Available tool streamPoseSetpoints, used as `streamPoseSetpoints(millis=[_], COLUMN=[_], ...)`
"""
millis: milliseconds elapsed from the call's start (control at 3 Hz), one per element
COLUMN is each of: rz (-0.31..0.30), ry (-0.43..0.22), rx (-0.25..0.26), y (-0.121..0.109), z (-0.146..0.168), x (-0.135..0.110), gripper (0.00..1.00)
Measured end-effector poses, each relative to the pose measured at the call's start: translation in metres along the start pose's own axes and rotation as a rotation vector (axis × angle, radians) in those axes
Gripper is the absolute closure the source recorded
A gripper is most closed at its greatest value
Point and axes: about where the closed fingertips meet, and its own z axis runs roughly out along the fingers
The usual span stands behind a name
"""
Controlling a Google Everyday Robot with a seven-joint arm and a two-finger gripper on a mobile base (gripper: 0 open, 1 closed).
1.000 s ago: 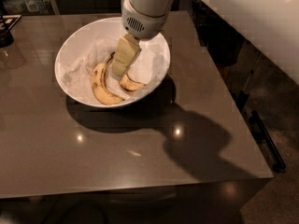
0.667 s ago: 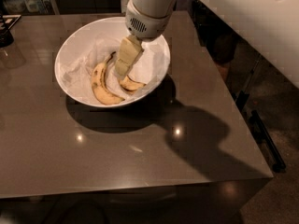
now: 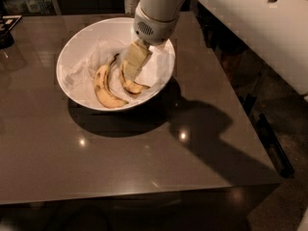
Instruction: Pick banana from white bowl
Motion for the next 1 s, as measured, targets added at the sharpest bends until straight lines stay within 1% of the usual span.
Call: streamPoseSetpoints(millis=[333,667,1000], rz=[-0.024,-0.055,-0.076], ry=[0.014,0.029,0.059], rx=[-0.035,-0.076,-0.113], y=[0.008,0.017,0.024], z=[0.011,0.022,0.038], x=[-0.007,-0.012,-0.013], gripper=[0.29,0.32,0.33])
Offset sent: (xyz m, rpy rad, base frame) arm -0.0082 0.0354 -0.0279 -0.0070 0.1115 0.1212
